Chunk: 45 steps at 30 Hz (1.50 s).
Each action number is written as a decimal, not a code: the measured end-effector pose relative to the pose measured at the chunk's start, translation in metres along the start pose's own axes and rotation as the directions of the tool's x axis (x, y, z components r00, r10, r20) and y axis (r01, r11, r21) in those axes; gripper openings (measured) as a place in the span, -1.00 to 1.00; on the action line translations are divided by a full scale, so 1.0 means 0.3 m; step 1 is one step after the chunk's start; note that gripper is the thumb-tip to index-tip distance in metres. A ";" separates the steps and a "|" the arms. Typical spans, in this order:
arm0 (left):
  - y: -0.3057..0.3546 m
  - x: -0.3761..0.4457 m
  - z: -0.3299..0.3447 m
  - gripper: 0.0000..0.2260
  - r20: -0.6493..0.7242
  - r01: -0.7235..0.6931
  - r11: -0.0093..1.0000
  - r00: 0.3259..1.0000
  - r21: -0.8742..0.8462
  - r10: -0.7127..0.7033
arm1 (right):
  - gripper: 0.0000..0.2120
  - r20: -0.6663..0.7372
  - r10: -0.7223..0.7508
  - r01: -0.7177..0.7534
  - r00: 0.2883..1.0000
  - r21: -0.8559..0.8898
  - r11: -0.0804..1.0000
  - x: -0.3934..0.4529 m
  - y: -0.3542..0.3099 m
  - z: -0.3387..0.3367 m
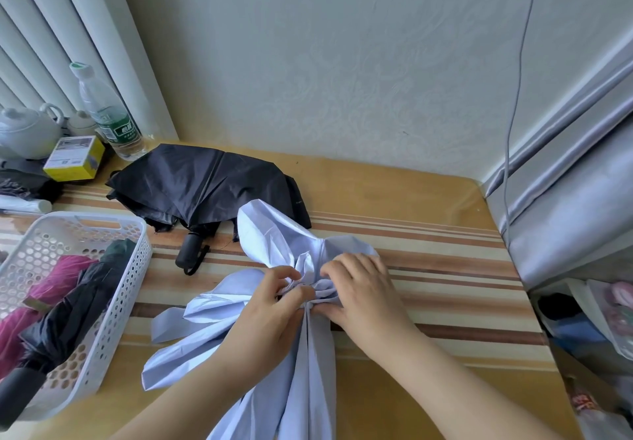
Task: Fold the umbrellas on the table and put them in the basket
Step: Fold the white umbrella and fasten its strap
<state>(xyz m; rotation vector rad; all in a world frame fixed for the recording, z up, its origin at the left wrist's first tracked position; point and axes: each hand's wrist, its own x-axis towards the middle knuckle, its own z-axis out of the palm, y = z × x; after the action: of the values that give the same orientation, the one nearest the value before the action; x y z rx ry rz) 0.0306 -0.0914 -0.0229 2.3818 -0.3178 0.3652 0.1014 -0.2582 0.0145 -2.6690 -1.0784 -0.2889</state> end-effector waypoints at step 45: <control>0.045 0.001 0.022 -0.77 0.122 -0.182 0.959 0.980 0.217 0.158 | -0.78 0.361 0.135 -0.171 0.923 0.070 0.983 0.031 0.101 -0.069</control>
<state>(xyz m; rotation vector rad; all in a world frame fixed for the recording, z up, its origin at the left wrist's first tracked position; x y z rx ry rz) 0.0277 -0.1057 -0.0192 2.6114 -0.5592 0.3748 0.1274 -0.2795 0.0320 -2.7561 -0.9356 0.2834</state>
